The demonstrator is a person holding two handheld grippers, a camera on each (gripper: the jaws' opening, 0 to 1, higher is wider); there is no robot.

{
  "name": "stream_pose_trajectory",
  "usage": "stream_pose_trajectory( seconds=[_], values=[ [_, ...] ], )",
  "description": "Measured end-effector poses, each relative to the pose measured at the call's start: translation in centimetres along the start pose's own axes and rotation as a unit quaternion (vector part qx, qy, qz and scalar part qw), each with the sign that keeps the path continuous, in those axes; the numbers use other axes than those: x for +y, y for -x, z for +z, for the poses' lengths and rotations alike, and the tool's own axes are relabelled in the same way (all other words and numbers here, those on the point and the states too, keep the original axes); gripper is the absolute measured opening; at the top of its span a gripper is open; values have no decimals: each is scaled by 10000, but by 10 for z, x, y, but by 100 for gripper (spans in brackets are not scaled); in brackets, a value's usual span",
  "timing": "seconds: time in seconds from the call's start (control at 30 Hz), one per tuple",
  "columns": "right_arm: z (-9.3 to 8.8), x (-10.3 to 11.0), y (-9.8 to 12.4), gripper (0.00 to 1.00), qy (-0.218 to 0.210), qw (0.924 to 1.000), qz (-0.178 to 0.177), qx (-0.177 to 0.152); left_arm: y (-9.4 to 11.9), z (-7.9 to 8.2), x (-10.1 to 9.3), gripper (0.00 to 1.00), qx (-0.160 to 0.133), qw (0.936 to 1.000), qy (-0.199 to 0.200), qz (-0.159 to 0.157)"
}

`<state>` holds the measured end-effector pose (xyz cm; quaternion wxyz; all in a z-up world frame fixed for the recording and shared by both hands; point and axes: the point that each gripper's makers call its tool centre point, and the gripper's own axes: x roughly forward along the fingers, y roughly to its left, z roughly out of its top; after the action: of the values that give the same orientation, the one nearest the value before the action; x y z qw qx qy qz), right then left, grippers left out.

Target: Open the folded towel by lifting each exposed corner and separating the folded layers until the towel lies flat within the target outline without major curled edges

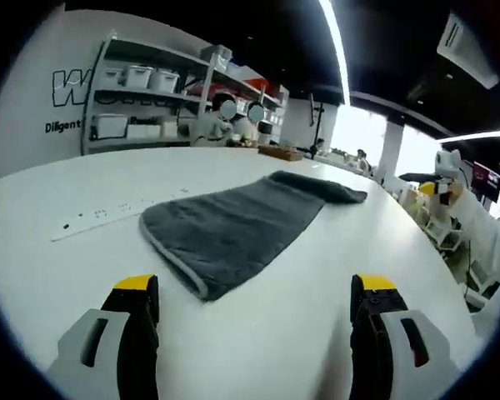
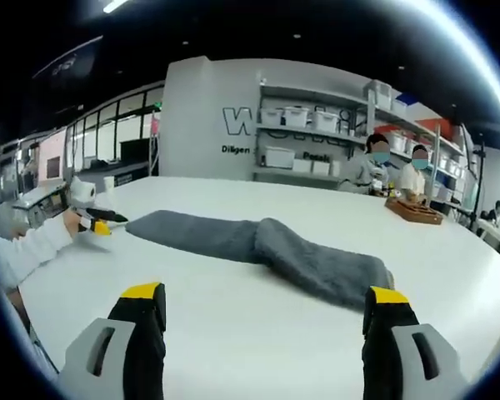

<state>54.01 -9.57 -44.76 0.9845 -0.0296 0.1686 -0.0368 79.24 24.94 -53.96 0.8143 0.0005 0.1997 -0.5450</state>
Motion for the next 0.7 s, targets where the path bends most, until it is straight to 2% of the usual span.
stream_pose_trajectory(
  seconds=[0.1,0.33,0.7],
  values=[
    [0,1,0,99,20,10000,13,9,-2,1,0,90,-93,10000,4,-12],
    [0,3,0,99,18,10000,18,16,-5,2,-5,76,-221,9997,-19,-140],
    [-2,2,-4,97,33,9999,25,92,-10,-7,1,59,-147,9998,49,-123]
  ],
)
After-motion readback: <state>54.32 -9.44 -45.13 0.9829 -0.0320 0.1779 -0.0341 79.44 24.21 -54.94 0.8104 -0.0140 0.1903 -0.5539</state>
